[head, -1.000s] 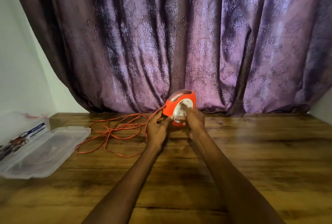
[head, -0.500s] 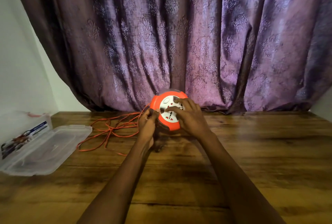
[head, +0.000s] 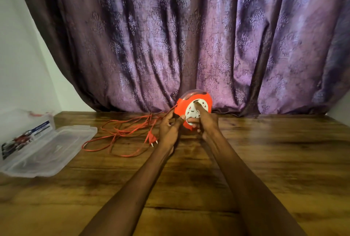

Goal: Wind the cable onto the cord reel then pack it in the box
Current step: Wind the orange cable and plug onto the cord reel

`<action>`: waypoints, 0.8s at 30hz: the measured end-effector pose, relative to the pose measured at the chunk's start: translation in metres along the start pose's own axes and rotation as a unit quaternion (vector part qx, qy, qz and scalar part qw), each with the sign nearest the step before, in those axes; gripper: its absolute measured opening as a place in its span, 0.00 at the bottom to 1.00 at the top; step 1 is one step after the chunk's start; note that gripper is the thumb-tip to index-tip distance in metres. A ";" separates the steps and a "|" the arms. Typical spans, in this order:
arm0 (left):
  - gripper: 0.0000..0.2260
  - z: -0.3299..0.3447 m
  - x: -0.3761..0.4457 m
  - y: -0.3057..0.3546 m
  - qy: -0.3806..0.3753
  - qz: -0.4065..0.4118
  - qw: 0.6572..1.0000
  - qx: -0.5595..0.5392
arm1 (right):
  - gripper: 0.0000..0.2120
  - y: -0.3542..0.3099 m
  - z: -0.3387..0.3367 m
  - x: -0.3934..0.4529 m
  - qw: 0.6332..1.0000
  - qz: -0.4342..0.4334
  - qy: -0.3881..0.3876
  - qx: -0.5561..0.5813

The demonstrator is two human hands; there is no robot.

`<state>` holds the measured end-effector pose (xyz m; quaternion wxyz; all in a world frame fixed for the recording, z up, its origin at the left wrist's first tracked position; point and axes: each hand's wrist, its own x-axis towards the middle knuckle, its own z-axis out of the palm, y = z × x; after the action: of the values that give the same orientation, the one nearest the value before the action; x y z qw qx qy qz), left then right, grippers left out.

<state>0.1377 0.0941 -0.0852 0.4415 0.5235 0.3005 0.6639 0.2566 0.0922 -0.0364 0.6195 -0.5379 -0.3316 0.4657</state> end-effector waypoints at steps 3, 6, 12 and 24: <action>0.15 -0.002 0.004 0.000 0.011 -0.019 0.999 -0.033 | 0.23 0.003 -0.004 0.002 1.000 -0.022 -0.009 -0.013; 0.14 -0.011 0.010 0.009 0.054 -0.078 0.992 -0.085 | 0.21 0.002 -0.014 0.004 0.934 -0.213 0.040 -0.283; 0.07 -0.040 0.021 0.029 0.018 -0.168 0.980 -0.104 | 0.14 -0.007 -0.022 0.005 0.676 -0.541 -0.038 -0.498; 0.04 -0.043 0.023 0.024 -0.024 -0.176 0.984 -0.002 | 0.26 -0.001 -0.023 0.007 0.571 -0.575 -0.059 -0.583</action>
<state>0.0884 0.1070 -0.0663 0.5596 0.4775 0.3761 0.5634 0.2805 0.0905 -0.0407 0.2881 -0.4503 -0.8068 -0.2517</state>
